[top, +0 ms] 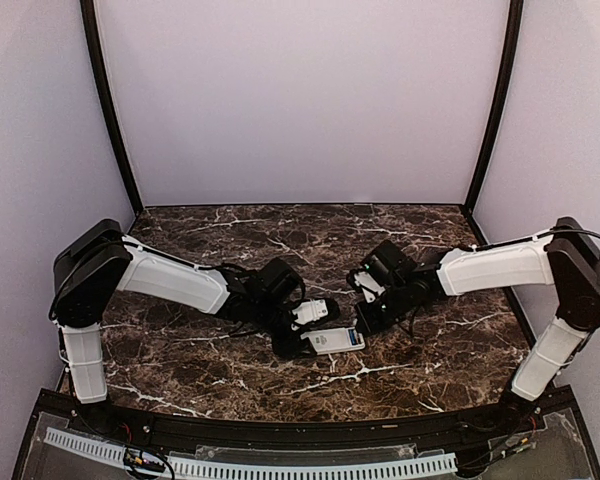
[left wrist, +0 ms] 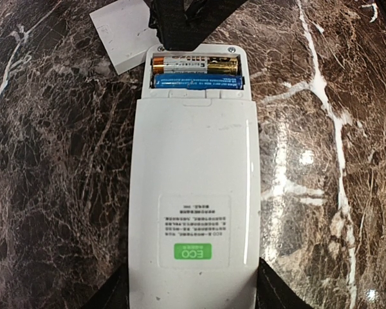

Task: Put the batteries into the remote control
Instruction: Press the battery in the battery compartment.

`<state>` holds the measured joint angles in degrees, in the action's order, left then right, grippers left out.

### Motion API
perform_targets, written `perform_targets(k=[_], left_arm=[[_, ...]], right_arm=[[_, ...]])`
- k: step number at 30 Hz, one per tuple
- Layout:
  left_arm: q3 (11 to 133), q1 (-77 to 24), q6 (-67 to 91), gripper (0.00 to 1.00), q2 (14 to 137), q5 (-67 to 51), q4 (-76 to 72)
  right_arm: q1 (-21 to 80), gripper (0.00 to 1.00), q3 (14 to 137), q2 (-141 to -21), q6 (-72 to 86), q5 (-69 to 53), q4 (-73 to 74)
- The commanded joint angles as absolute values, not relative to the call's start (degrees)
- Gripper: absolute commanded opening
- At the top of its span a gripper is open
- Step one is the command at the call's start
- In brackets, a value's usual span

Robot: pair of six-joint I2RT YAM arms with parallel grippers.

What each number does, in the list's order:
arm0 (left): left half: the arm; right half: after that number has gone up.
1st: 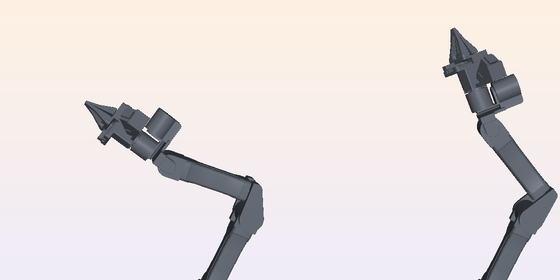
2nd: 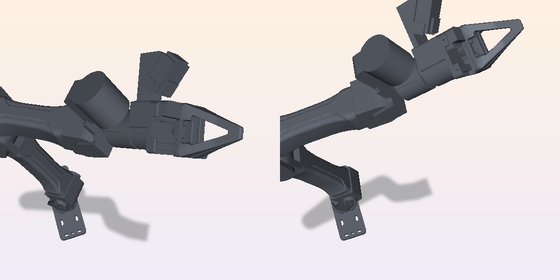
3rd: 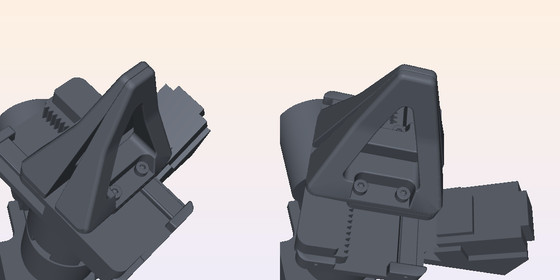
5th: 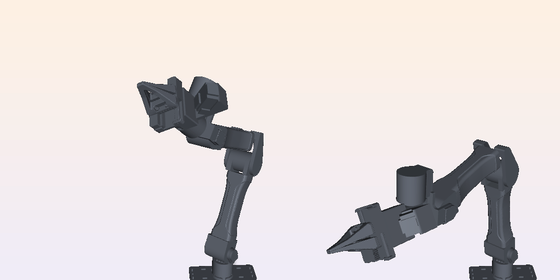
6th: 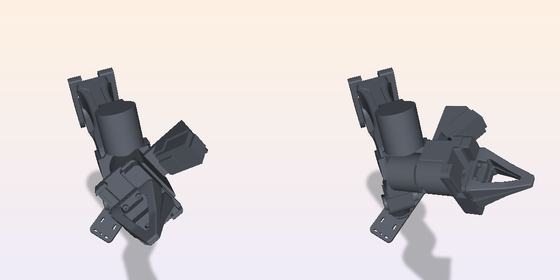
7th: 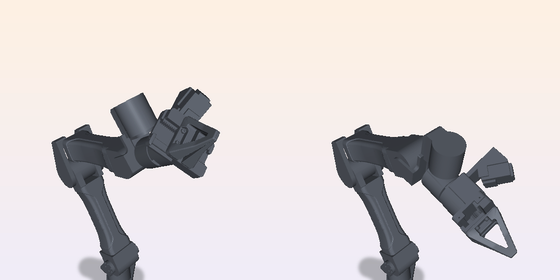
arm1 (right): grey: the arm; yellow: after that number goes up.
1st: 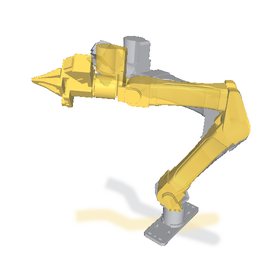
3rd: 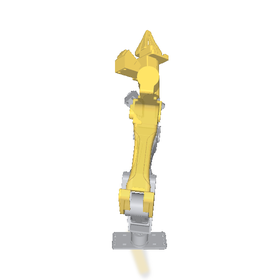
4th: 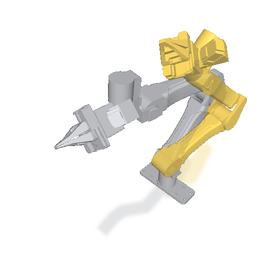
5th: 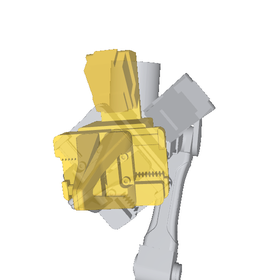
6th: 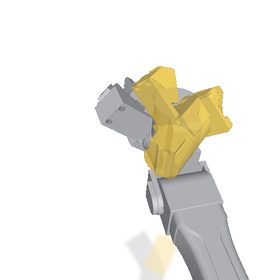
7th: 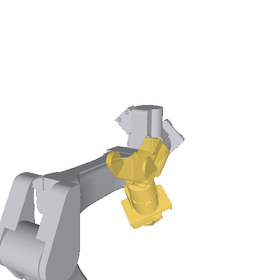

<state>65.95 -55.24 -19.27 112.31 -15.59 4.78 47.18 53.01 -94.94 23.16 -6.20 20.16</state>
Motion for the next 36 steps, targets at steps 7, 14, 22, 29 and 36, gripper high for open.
perform_targets(k=[7, 14, 22, 29, 36], left_arm=[[65.1, -55.2, -18.6, 0.43, 114.8, -16.2, 8.7], [65.1, -55.2, -18.7, 0.43, 114.8, -16.1, 8.8], [65.1, -55.1, -18.7, 0.43, 114.8, -16.1, 8.8], [65.1, -55.1, -18.4, 0.48, 114.1, -15.7, 9.0], [63.4, -55.1, -17.7, 0.76, 109.8, -15.3, 9.2]], right_arm=[[47.3, 0.0, 60.2, -93.4, 22.8, -6.2, 28.0], [47.0, 0.0, 57.2, -98.6, 24.3, -7.7, 24.7], [46.9, 0.0, 56.7, -99.0, 24.9, -7.9, 25.6], [46.4, 0.0, 64.2, -94.8, 23.4, -3.2, 33.5], [42.2, 0.44, 68.0, -93.5, 18.8, 3.5, 42.1]])
